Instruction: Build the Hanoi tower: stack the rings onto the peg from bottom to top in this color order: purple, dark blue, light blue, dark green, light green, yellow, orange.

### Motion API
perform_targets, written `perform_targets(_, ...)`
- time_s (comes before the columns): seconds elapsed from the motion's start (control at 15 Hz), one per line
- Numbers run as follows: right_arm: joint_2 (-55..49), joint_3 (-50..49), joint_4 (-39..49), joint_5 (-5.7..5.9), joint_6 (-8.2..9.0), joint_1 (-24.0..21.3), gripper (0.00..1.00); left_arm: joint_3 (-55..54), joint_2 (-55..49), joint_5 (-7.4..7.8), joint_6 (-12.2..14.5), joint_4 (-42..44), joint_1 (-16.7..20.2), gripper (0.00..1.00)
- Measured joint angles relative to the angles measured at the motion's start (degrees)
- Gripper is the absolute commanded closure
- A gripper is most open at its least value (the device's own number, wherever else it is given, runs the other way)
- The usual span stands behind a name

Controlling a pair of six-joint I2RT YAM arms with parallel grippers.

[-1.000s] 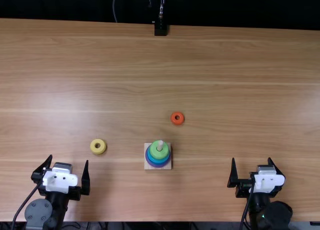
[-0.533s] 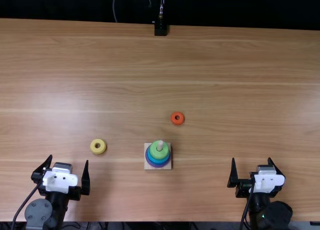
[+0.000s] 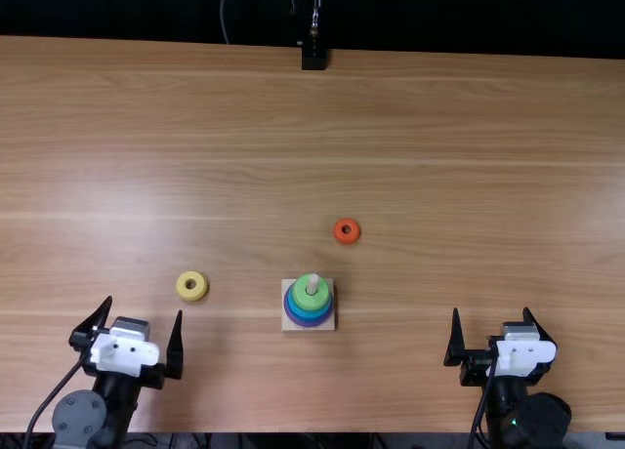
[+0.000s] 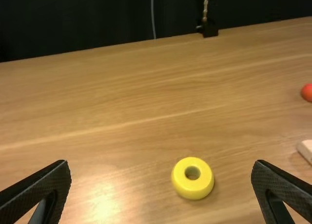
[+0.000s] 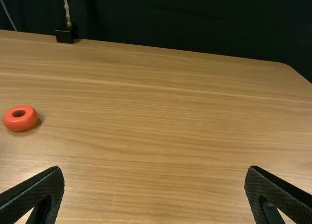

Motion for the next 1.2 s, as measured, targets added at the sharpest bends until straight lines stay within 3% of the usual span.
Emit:
perform_targets(0.73, 0.0, 0.0, 0.0, 0.02, 0.0, 0.0, 0.0, 37.4, 31.2, -0.17, 0.1, 0.2, -0.8, 0.0)
perform_targets(0.93, 0.0, 0.0, 0.0, 0.02, 0.0, 0.0, 0.0, 41.8, 43.3, -0.52, 0.1, -6.8, -2.8, 0.0)
perform_targets(1.2, 0.0, 0.0, 0.0, 0.0, -0.02, 0.0, 0.0, 43.5, 54.2, -1.86, 0.1, -18.3, -2.8, 0.0)
